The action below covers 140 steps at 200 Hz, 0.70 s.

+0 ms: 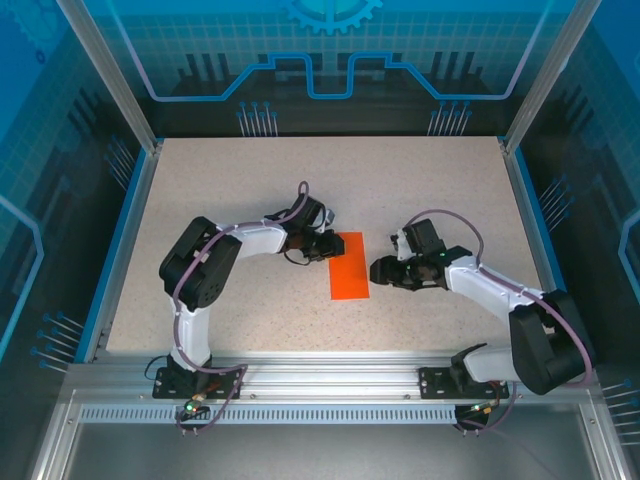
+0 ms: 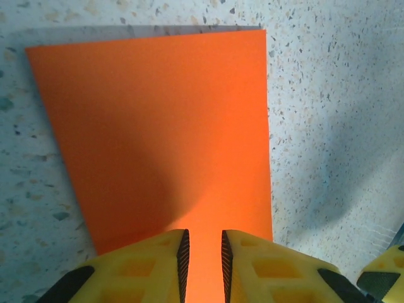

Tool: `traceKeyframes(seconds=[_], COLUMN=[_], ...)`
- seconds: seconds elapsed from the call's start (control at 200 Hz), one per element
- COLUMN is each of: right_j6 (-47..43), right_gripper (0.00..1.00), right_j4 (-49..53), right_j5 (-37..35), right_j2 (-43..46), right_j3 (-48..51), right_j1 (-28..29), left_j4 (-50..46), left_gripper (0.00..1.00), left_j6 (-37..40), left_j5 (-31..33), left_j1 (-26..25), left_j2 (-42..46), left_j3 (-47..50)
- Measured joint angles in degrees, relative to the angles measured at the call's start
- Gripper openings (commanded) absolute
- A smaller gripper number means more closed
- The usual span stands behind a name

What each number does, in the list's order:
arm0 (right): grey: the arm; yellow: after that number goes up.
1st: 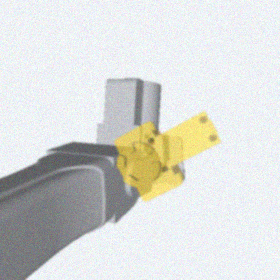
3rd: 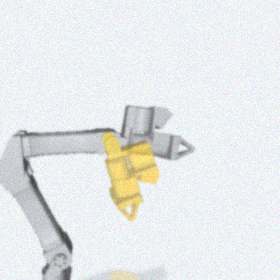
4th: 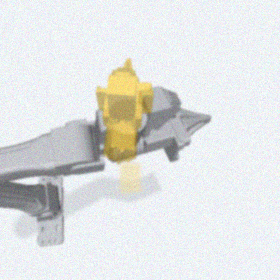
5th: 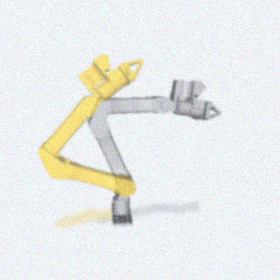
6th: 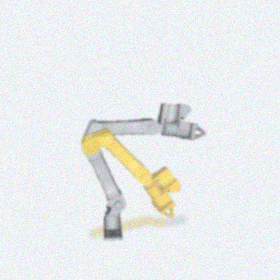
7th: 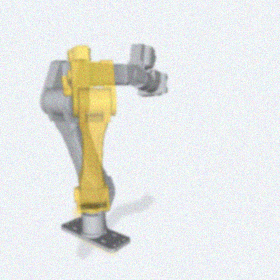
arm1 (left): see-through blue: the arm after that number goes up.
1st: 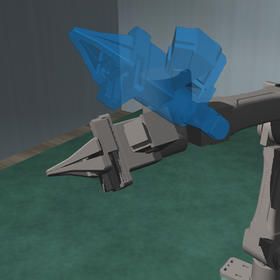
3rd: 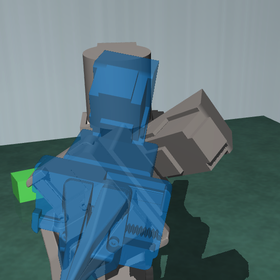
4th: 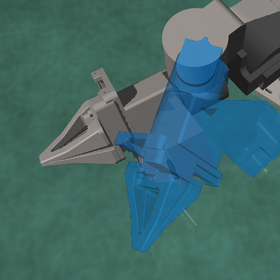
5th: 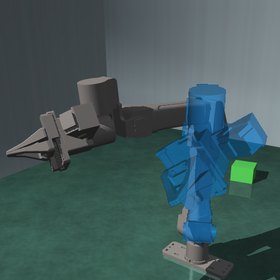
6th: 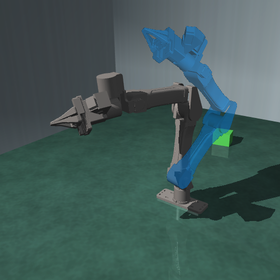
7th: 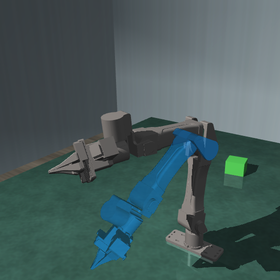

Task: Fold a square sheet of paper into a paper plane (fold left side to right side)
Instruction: First fold the square sheet of paper in half at the center of the table, then fold the triangle a second time at the center of the table.

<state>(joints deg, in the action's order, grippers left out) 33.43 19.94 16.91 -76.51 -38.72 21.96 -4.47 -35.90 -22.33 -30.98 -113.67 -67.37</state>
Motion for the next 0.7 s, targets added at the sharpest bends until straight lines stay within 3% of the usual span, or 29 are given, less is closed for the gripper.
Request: traceKeyframes(seconds=[0.365,0.7], right_j6=[1.38,3.34], right_gripper=[0.52,0.51], right_j4=[-1.25,-2.03], right_j5=[6.49,8.07], right_j2=[-7.26,-12.17], right_j3=[-1.18,-3.41], right_j1=[0.0,0.0], left_j4=[-1.01,-0.83], left_gripper=[0.23,0.23], left_j6=[0.28,0.46], left_j5=[1.79,1.95], left_j1=[-0.39,-0.44], left_j2=[-0.74,-1.14], left_j3=[0.0,0.02])
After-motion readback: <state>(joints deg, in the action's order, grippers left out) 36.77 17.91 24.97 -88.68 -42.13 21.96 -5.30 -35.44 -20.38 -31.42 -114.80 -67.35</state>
